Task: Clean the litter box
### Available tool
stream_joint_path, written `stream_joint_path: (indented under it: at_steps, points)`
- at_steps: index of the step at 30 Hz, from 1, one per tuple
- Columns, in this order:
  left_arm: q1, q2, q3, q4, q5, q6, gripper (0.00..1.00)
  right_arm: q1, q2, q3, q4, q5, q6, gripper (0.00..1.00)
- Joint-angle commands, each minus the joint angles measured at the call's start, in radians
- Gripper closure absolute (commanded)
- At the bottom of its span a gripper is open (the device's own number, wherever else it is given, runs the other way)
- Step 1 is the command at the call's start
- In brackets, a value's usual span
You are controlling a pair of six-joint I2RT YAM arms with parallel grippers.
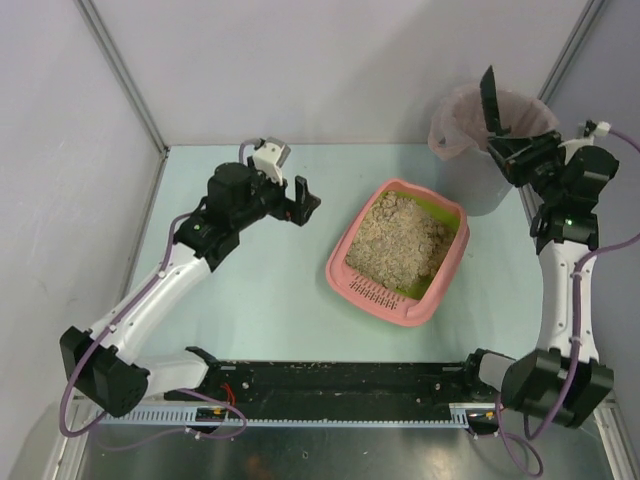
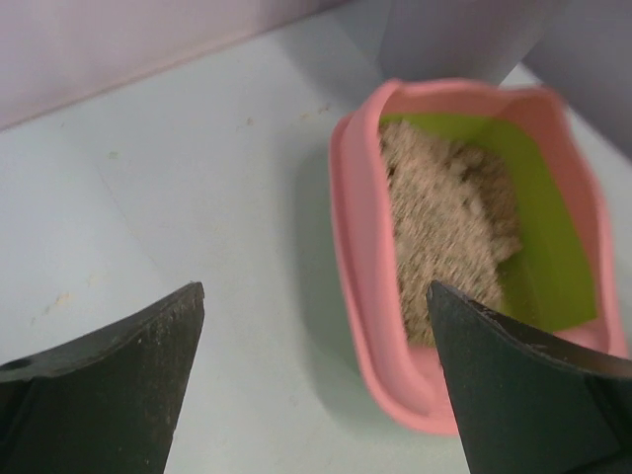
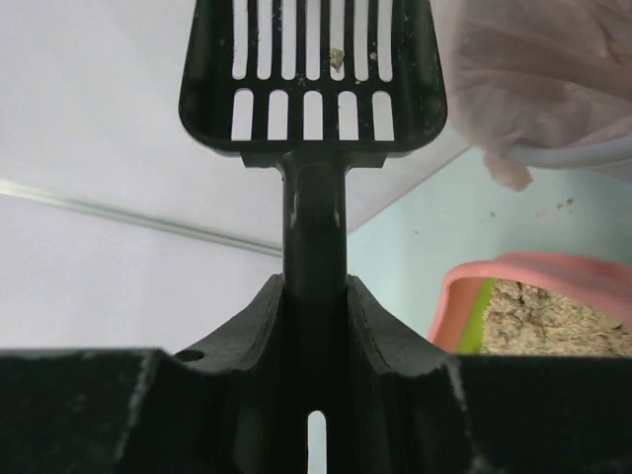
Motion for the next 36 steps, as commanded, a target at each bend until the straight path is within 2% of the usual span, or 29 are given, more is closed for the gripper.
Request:
stream_joint_path:
  at_steps: [1, 5, 7, 10, 13, 16, 27, 32, 36]
  points:
    - [0.004, 0.056, 0.122, 0.046, 0.083, -0.090, 0.02, 0.117, -0.099, 0.177, -0.350, 0.178, -0.430, 1.00]
    - [-0.014, 0.128, 0.165, 0.044, 0.117, -0.114, 0.07, 0.226, -0.131, 0.244, -0.560, 0.293, -0.542, 1.00]
    - [-0.026, 0.133, 0.157, 0.044, 0.111, -0.096, 0.08, 0.338, -0.124, 0.274, -0.654, 0.421, -0.623, 1.00]
    - [-0.037, 0.130, 0.110, 0.044, 0.062, -0.053, 0.08, 0.516, -0.075, 0.362, -0.926, 0.604, -0.700, 1.00]
    - [-0.040, 0.144, 0.065, 0.046, 0.045, -0.042, 0.08, 0.649, -0.030, 0.435, -1.101, 0.741, -0.688, 1.00]
    - [-0.058, 0.170, 0.059, 0.043, 0.069, -0.042, 0.08, 0.742, -0.008, 0.455, -1.177, 0.795, -0.654, 1.00]
    - [-0.118, 0.263, 0.053, 0.032, 0.151, -0.061, 0.09, 0.839, 0.031, 0.443, -1.395, 0.731, -0.568, 1.00]
    - [-0.137, 0.306, 0.059, 0.027, 0.183, -0.062, 0.10, 0.923, 0.097, 0.428, -1.386, 0.741, -0.563, 1.00]
    - [-0.138, 0.361, 0.068, 0.011, 0.202, -0.073, 0.13, 0.929, 0.151, 0.376, -1.302, 0.654, -0.585, 1.00]
